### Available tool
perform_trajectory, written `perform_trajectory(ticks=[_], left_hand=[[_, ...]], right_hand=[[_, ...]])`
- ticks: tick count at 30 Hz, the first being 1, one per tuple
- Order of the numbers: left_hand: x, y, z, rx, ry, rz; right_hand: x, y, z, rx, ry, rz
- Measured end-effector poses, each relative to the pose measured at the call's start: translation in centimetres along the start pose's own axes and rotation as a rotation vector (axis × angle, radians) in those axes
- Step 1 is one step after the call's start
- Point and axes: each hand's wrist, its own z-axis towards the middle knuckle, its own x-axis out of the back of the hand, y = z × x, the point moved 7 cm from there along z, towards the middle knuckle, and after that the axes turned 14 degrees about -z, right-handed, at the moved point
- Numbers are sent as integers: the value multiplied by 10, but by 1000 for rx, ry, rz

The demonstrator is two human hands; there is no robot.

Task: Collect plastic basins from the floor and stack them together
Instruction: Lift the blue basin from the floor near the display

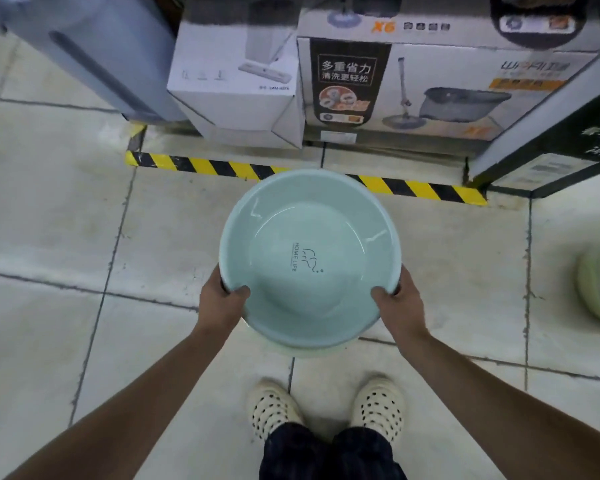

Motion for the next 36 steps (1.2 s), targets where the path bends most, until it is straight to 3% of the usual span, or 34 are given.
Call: perform_trajectory(ticks=[12, 24, 31, 36], left_hand=[[9, -63, 46, 20, -8, 81], [1, -100, 54, 36, 73, 87], [-1, -111, 62, -3, 86, 206], [-1, -115, 63, 50, 72, 270]], right_hand=[[-57, 41, 14, -179, 90, -20], [-65, 66, 30, -170, 208, -181], [-71, 72, 39, -146, 265, -314], [-71, 74, 48, -141, 210, -441]])
